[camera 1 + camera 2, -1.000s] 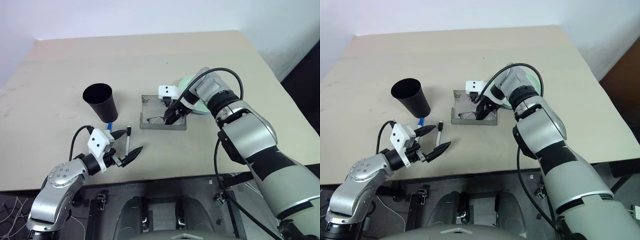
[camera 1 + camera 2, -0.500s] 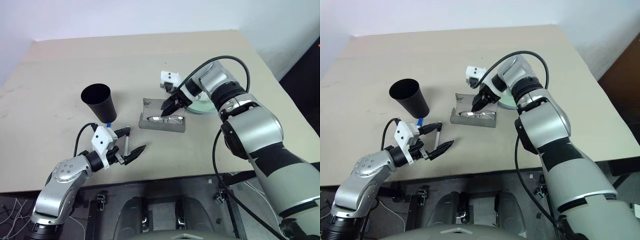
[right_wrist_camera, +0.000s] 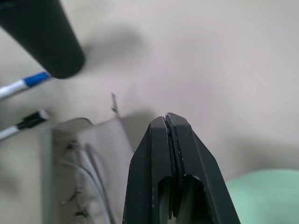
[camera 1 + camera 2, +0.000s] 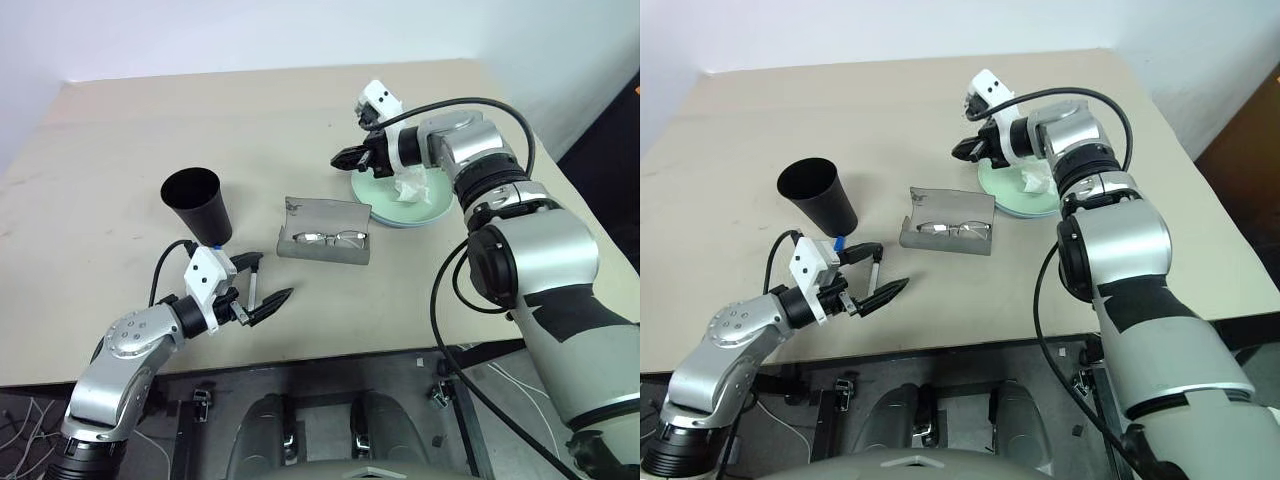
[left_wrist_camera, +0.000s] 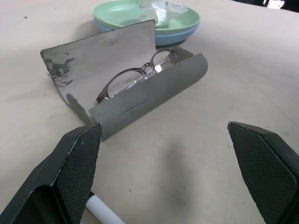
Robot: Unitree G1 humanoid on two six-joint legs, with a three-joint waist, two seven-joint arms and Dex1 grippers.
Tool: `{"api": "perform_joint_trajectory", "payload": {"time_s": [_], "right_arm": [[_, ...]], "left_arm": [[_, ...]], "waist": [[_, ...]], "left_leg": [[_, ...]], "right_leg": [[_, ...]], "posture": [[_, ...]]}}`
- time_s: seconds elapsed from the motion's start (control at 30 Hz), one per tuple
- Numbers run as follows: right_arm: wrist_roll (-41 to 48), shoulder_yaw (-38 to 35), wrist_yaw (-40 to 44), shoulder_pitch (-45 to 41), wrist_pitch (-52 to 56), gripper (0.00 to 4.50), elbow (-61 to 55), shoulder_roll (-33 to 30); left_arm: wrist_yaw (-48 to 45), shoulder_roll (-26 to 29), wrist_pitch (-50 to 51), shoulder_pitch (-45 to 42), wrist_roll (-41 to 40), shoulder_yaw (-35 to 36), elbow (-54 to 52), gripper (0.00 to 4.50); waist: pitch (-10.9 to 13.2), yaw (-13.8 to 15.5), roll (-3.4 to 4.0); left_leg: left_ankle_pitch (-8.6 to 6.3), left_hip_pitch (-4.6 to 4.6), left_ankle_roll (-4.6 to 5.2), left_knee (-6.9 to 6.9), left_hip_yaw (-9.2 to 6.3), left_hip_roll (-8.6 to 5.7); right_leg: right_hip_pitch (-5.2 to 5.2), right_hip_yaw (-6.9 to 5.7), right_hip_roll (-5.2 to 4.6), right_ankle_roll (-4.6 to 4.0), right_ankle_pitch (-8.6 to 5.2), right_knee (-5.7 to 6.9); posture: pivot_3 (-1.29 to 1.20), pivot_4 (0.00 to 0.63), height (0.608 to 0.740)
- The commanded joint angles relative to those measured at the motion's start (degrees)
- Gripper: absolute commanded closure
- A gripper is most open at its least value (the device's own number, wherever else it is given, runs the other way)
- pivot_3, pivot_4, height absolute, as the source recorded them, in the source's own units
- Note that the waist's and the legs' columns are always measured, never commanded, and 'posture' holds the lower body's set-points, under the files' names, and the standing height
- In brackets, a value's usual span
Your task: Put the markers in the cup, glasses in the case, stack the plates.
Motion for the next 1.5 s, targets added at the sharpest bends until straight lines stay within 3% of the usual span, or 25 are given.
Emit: {"api": "perform_joint_trajectory", "payload": {"time_s": [0.03,0.2,0.37,0.5,0.9,1.3,1.5], "right_arm": [[0.1,-0.8,-5.7,0.9,-1.5,4.47,-0.4,1.0],[-0.8,0.3,-8.6,2.9,-1.9,4.47,-0.1,2.9],[-3.3,2.8,-6.2,4.2,-0.1,4.47,0.2,3.7],[-3.3,4.4,5.1,3.4,1.4,4.47,-1.0,3.4],[-3.5,9.2,19.4,6.7,6.9,4.47,-8.3,2.4],[-1.9,13.3,19.6,22.4,8.9,4.47,-28.4,1.1],[1.3,11.0,17.7,24.1,9.9,4.47,-32.4,0.1]], "left_arm": [[0.9,0.4,1.8,-1.3,-2.1,2.4,-2.2,0.00],[2.2,0.7,2.5,-1.3,-2.2,4.1,-2.0,0.00],[2.8,0.8,3.2,-1.1,-2.0,4.3,-2.7,0.00],[3.6,0.9,4.4,-1.0,-2.2,4.3,-4.2,0.00],[3.3,1.8,4.4,-1.0,-2.4,5.5,-3.0,0.00],[3.1,1.1,3.5,-2.4,-2.6,6.3,-0.5,0.00],[3.7,1.1,5.3,-3.8,-3.5,6.4,-0.7,0.00]], "waist": [[0.0,0.0,0.00],[0.0,0.0,0.00],[0.0,0.1,0.00],[0.0,0.0,0.00],[0.0,0.0,0.00],[0.0,0.1,-0.04],[0.0,0.0,-0.06]], "left_leg": [[0.00,0.00,0.00,0.00,0.00,0.00],[0.02,0.00,-0.01,-0.01,0.02,0.00],[0.02,-0.01,0.00,0.00,0.02,-0.01],[0.02,-0.01,0.00,-0.01,0.02,-0.01],[0.02,-0.01,0.00,-0.01,0.00,0.00],[0.02,0.03,0.00,-0.01,-0.01,-0.01],[-0.02,0.48,0.05,-0.03,-0.02,0.00]], "right_leg": [[0.00,0.00,0.00,0.00,0.00,0.00],[0.00,0.01,0.01,0.01,0.00,0.00],[0.01,0.01,0.01,0.01,0.00,0.00],[0.00,0.01,0.02,0.01,0.00,0.00],[0.00,0.01,0.02,0.01,0.00,0.00],[0.04,0.01,0.01,0.01,0.00,-0.02],[0.46,0.00,0.01,0.01,0.00,-0.01]], "posture": [[0.00,0.150,0.701],[0.00,0.150,0.701],[0.00,0.150,0.701],[0.00,0.150,0.701],[0.00,0.150,0.701],[0.00,0.150,0.701],[0.00,0.150,0.701]]}}
